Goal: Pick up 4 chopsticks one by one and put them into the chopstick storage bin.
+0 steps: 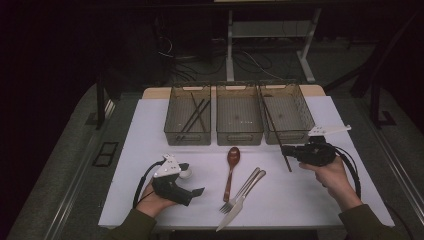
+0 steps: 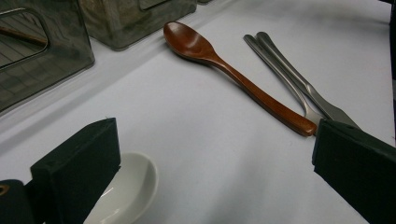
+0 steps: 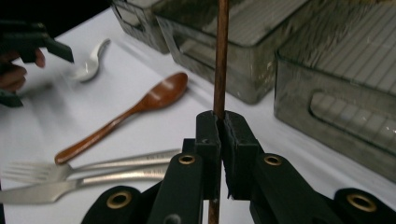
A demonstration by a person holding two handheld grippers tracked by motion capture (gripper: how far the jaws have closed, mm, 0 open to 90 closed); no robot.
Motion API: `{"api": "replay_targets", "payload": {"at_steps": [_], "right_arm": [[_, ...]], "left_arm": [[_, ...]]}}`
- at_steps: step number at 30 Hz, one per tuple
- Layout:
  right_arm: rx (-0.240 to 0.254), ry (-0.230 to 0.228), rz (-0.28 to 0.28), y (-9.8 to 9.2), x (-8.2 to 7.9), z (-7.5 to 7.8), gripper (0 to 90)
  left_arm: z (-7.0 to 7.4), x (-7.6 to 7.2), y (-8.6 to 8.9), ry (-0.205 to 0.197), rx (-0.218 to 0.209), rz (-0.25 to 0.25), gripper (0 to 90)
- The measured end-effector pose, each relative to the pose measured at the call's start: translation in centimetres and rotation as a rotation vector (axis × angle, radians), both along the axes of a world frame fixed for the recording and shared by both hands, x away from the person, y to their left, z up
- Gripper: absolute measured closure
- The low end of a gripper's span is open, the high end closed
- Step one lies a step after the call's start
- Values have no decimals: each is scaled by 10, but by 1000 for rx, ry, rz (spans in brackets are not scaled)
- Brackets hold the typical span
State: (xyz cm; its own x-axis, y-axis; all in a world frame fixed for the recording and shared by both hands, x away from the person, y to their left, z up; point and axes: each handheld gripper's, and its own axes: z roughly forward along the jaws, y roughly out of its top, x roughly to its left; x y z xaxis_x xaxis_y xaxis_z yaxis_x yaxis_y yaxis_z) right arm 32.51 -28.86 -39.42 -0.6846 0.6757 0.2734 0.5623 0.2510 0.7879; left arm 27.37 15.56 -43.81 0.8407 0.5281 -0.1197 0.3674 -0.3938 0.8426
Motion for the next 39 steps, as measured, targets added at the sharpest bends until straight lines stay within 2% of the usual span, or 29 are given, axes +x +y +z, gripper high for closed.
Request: {"api": "replay_targets", "payload": {"at_steps": [8,22,29,39], "right_arm": [[35,-35,10,13,12,5,847],[90,-103,40,52,36,22,846],[134,-123,51,77,52,30,846],[138,-153,67,123,76,50,846]], "left_arm": [[0,0,0,0,0,-2,0],[0,0,0,-2,0,0,0],[0,0,0,-3,-9,6,0],[1,-1,0,-4,-9,1,0]]}}
